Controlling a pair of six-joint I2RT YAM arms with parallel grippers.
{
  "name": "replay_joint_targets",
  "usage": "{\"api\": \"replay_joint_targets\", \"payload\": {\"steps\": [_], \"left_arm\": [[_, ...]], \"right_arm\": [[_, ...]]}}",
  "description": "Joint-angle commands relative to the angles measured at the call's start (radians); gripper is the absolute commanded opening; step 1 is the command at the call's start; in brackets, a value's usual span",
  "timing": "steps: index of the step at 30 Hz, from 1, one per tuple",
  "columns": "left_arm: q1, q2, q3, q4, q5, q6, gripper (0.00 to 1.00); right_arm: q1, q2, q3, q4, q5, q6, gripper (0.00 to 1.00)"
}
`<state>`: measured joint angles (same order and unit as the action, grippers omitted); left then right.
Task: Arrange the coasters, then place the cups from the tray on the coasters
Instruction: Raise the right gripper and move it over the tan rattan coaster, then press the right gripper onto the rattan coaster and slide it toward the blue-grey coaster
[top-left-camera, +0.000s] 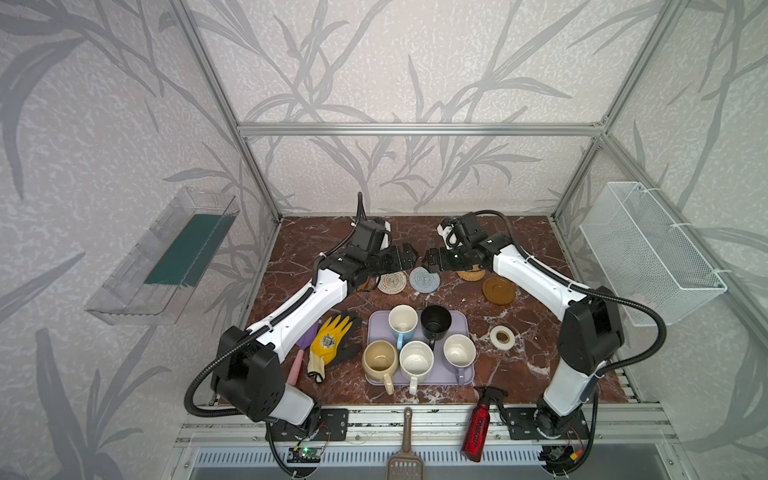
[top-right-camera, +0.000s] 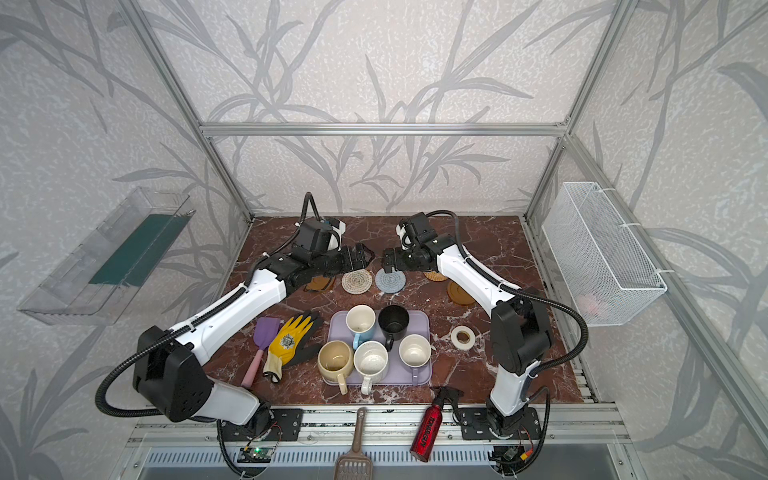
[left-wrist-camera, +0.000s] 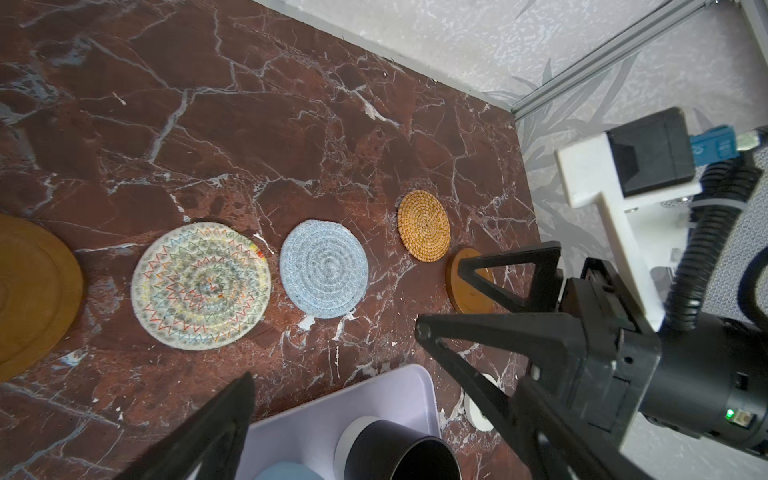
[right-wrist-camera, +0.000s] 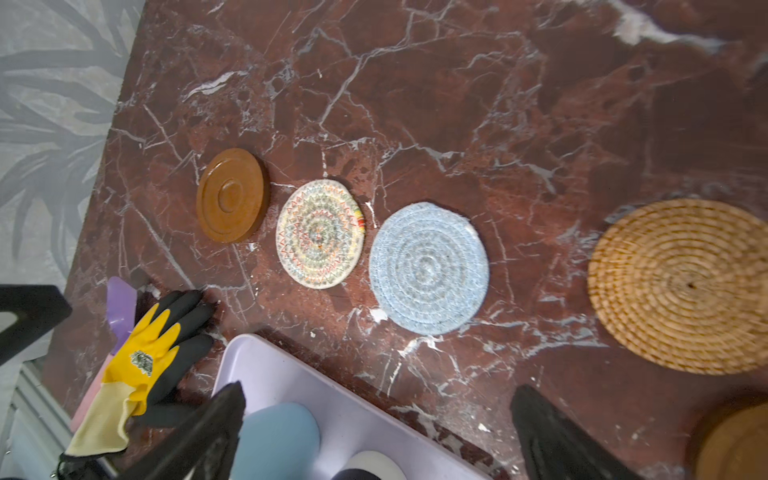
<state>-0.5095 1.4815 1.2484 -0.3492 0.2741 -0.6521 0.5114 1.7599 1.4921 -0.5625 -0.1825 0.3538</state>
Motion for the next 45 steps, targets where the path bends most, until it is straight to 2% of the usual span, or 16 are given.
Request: {"api": "replay_joint_targets", "payload": {"steps": [1,5,11,18,23,30,34,38,40,45], "left_arm": [[-0.033,-0.027,0.043,0.003,0.033,0.004,0.99],[-0.059,-0.021,0.046,-0.010,-0.010,0.007,0.99],[-0.104,0.023,0.056,0.037,0.028,0.005,0.99],[-0.131,0.097,0.092,0.035,-0.029,-0.004,0.99],[-0.134,0.151,0.113,0.055,-0.022,-0.020,0.99],[-0.135,0.205,0.158,0.032,-0.035,0.000,0.99],[-0.133,0.238,0.177,0.044,-0.020,0.000,0.99],[-0.131,0.267,0.204,0.030,-0.037,0.030,0.99],[-0.131,0.297,0.238,0.012,-0.031,0.037,0.99],[-0.132,0.344,0.272,0.026,-0.026,0.031,0.99]], "right_arm": [[-0.009,-0.089,-0.037,-0.008,0.081,-0.049,0.99],[-0.030,-0.147,-0.104,0.017,0.093,-0.092,0.99],[-0.102,-0.197,-0.226,0.098,0.029,-0.050,0.99],[-0.219,-0.122,-0.180,-0.007,-0.081,-0.115,0.99],[-0.254,-0.087,-0.177,0.003,-0.063,-0.150,0.92],[-0.275,0.031,-0.125,0.009,-0.046,-0.183,0.91],[-0.277,0.093,-0.075,-0.008,-0.045,-0.197,0.83],[-0.278,0.144,-0.042,-0.006,-0.017,-0.199,0.82],[-0.280,0.171,-0.026,-0.008,-0.018,-0.199,0.77],[-0.283,0.237,0.016,-0.015,-0.014,-0.203,0.72]]}}
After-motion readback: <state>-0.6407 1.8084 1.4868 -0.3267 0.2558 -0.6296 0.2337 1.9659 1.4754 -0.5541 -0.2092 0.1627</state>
